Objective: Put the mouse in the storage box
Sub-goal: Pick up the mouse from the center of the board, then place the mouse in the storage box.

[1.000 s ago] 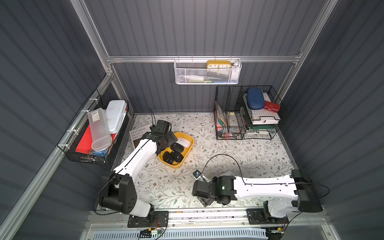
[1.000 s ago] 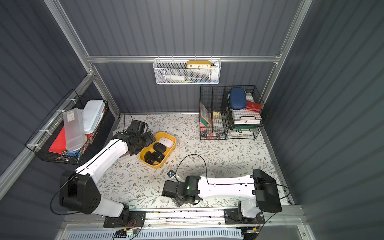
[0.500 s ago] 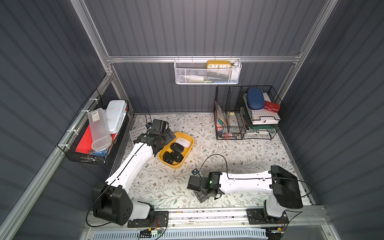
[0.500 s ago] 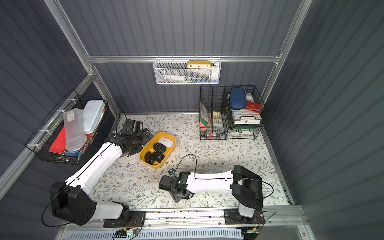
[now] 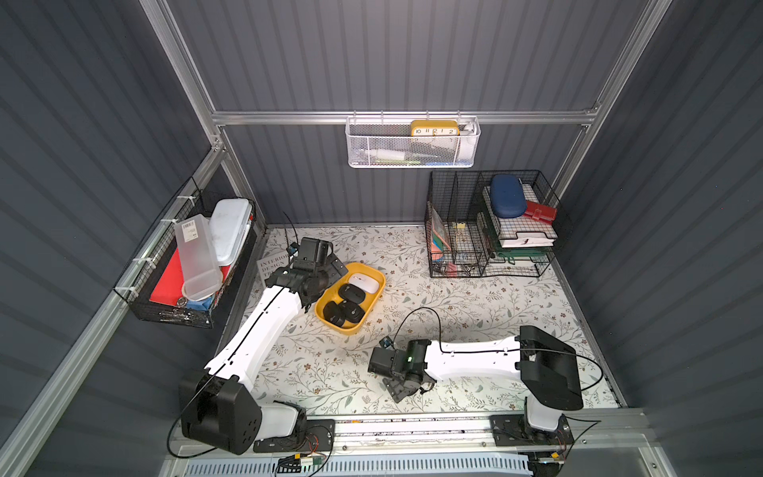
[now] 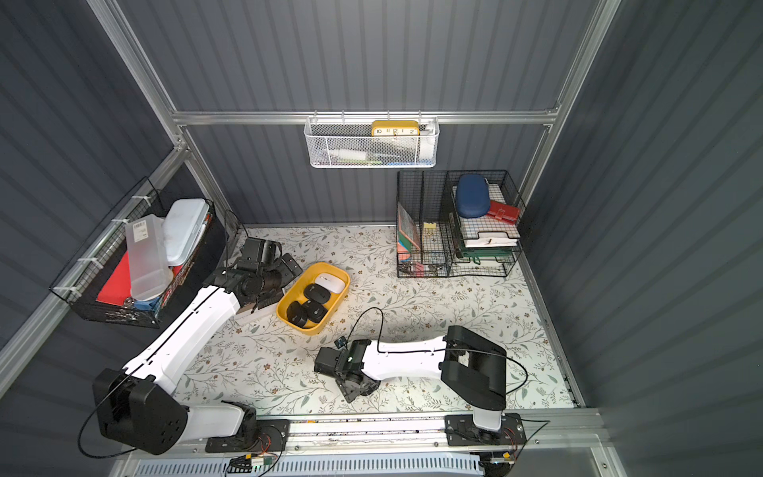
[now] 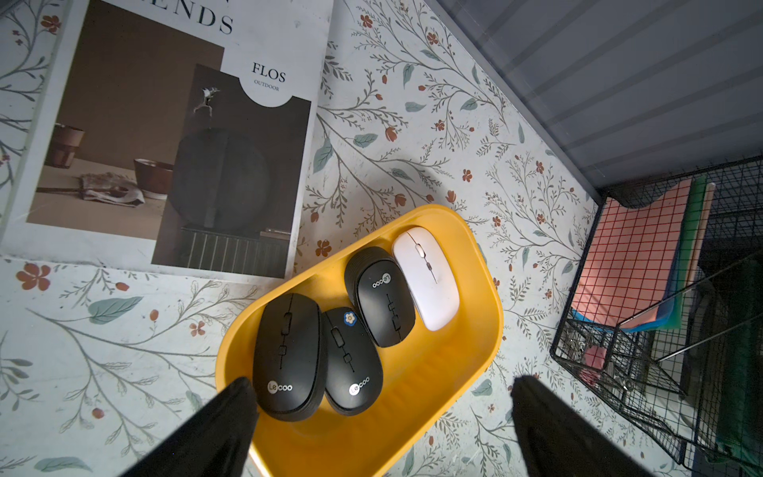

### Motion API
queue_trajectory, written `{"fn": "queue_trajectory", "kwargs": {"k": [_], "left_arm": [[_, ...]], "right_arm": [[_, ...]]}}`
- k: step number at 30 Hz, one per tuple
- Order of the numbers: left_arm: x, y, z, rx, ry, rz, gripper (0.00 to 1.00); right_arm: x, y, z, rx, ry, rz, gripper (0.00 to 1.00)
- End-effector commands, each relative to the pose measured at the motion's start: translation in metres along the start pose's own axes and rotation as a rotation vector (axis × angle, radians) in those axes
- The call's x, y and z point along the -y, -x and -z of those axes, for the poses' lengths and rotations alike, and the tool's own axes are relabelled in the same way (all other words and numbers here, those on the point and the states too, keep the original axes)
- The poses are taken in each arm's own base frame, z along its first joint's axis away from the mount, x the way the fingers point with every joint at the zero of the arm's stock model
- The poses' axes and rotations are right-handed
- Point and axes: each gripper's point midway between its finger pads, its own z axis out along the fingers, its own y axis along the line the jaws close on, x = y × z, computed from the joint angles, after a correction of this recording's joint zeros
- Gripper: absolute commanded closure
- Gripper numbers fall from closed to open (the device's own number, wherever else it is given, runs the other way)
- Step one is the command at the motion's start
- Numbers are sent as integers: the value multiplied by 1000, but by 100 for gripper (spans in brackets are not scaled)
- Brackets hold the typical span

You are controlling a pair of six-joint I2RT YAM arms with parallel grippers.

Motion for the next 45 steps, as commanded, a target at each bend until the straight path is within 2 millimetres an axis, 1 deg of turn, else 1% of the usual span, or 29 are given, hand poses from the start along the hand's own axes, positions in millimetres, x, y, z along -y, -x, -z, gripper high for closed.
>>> {"fn": "queue_trajectory", "kwargs": {"k": [1, 4, 10, 13, 16, 18, 19, 22, 24, 26, 29, 32, 35, 38, 41, 45], "left_arm": [[-5, 1, 3, 10, 12, 11, 1], [-4, 1, 2, 7, 12, 11, 1], [-2, 3, 6, 15, -4, 17, 1], [-2, 4, 9, 21, -7, 18, 1], [-2, 6, 13, 31, -12, 19, 1], [-2, 8, 16, 43, -13, 25, 1], [-3, 9, 18, 48, -11, 29, 1], [-4, 15, 28, 81, -14, 50, 1], [-4, 22, 39, 120, -35, 72, 1], [-1, 26, 50, 151, -73, 89, 1], [2, 28, 66, 180, -138, 121, 1], [1, 28, 80, 205, -191, 152, 1], [-2, 29, 96, 241, -236, 179, 1], [-5, 32, 113, 283, -274, 200, 1], [-10, 35, 124, 312, -279, 216, 1], [-15, 34, 131, 330, -288, 231, 1]], "right_arm": [[7, 0, -3, -25, -30, -2, 18], [4, 0, -5, -38, -31, 11, 17], [1, 1, -9, -50, -31, 28, 26], [0, 3, -9, -52, -31, 32, 33], [1, 4, -5, -43, -35, 29, 43], [3, 10, 4, -19, -38, 28, 47], [3, 13, 10, -2, -38, 29, 48], [8, 35, 40, 70, -17, 17, 48], [16, 56, 61, 119, 16, -13, 49], [25, 78, 77, 157, 59, -46, 49], [38, 117, 90, 228, 89, -69, 50], [47, 155, 97, 261, 102, -88, 51], [45, 190, 97, 282, 130, -80, 51], [36, 217, 89, 281, 143, -42, 51], [27, 234, 73, 269, 129, -11, 51], [18, 249, 51, 254, 118, 4, 52]]}}
